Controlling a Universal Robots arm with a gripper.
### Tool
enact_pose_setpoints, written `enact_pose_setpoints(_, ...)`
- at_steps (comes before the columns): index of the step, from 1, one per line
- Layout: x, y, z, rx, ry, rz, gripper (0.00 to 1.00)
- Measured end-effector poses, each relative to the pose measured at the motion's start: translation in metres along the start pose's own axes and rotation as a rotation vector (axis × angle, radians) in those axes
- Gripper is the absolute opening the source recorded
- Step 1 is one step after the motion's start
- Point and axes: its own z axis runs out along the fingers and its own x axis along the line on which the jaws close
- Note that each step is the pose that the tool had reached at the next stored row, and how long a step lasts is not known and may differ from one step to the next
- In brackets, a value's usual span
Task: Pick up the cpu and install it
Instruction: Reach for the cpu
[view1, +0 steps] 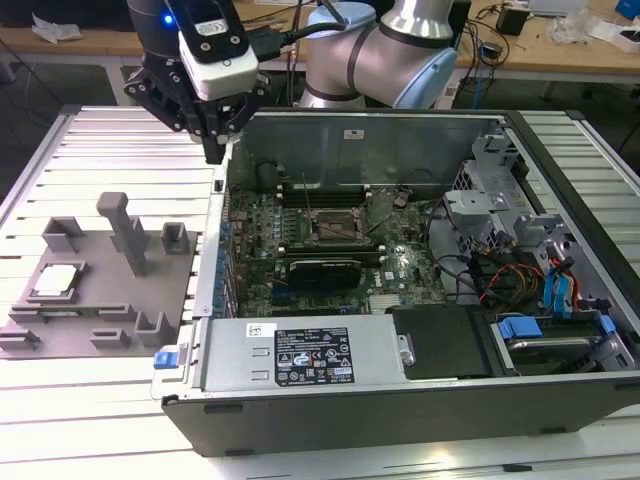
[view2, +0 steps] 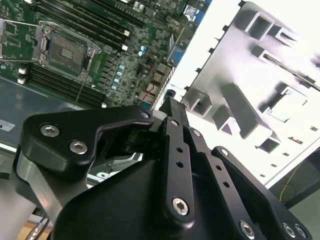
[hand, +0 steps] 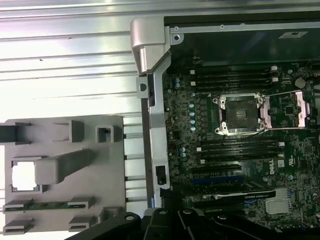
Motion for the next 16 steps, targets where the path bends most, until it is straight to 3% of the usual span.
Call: enact_pose_setpoints(16, 0.0320, -0.0022, -0.0010, -0.0004, -0.0047, -0.002, 0.11)
